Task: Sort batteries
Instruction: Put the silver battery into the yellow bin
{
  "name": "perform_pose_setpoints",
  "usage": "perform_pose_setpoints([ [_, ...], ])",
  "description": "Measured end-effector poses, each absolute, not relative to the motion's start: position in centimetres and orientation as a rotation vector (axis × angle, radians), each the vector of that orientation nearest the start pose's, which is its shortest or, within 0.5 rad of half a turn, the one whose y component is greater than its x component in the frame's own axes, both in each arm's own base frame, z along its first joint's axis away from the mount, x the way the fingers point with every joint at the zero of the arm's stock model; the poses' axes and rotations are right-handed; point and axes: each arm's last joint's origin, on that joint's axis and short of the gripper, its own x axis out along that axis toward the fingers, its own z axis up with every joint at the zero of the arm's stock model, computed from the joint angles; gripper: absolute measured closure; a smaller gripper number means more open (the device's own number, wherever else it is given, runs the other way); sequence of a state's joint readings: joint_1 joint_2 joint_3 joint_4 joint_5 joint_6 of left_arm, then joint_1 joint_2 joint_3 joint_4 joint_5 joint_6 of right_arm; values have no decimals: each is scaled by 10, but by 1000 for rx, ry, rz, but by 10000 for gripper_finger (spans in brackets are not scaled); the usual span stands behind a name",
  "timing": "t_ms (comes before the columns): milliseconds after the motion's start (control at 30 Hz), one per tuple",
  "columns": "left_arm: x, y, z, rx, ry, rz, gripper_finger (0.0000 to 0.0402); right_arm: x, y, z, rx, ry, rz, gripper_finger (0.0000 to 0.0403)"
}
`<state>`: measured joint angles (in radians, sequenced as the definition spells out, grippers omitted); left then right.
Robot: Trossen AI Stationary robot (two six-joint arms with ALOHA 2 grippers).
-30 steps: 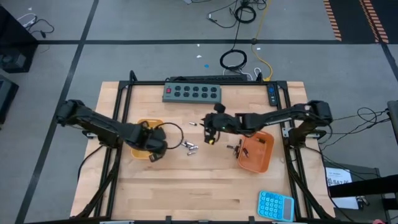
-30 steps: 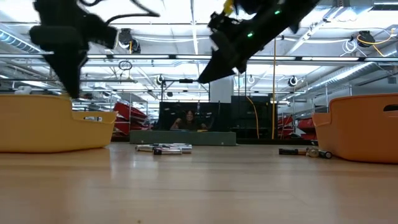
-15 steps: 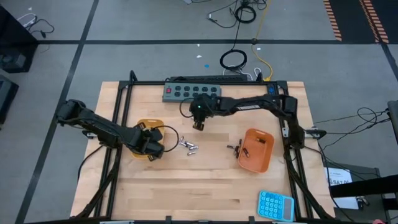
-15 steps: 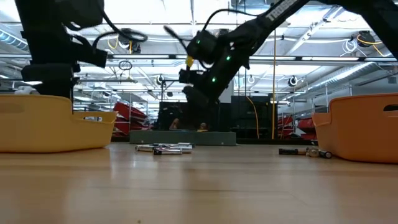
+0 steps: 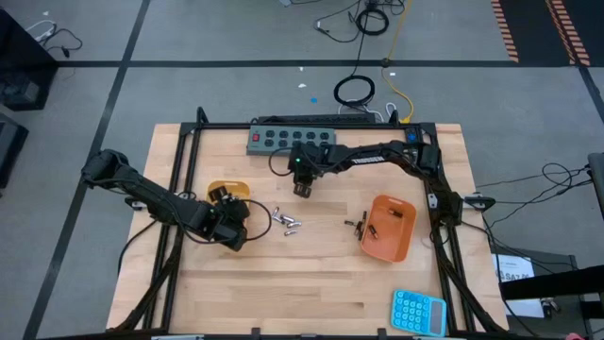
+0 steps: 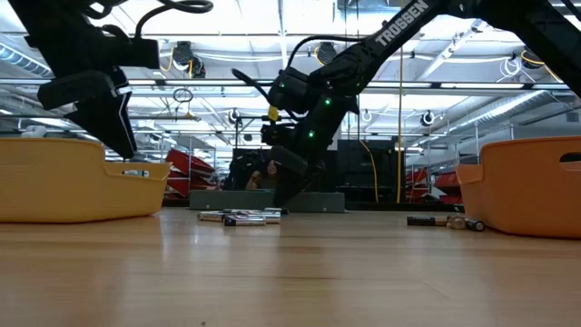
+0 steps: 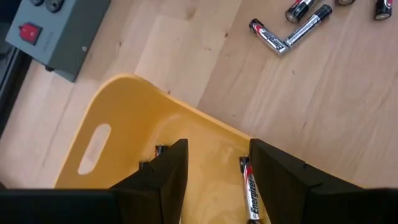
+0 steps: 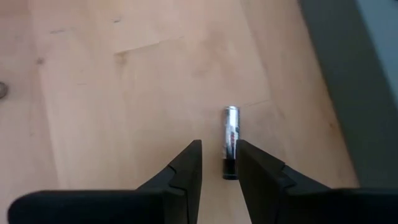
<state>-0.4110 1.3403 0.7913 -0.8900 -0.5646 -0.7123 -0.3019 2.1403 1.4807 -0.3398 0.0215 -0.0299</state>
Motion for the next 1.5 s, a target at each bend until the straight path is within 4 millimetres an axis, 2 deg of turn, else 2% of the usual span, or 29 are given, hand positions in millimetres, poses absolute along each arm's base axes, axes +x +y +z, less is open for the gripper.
perform_pose_setpoints([
  [167,202,-71,193,73,1116,533,219,425,-134,140,112,999,-288,312],
  [300,203,-71,193,81,1114,523,219,427,-138,126,124,1006,-291,312],
  [500,202,-73,193,84,1114,518,219,429,-135,125,98,1012,-344,312],
  [667,202,-73,193,84,1120,512,219,428,-134,124,105,1017,-332,336],
  [800,202,-73,192,87,1127,508,219,427,-128,130,104,1028,-327,366],
  [900,202,-73,192,102,1132,498,219,427,-116,145,53,1014,-319,368],
  [967,202,-73,192,109,1136,490,219,427,-108,158,-35,1002,-323,360],
  [1067,202,-73,193,119,1133,478,219,425,-102,164,-127,1040,-291,334],
  [1333,217,-81,197,116,974,410,219,409,-125,163,-53,1231,-230,257],
  [1500,220,-86,183,142,808,405,219,417,-125,171,-79,1190,-142,219],
])
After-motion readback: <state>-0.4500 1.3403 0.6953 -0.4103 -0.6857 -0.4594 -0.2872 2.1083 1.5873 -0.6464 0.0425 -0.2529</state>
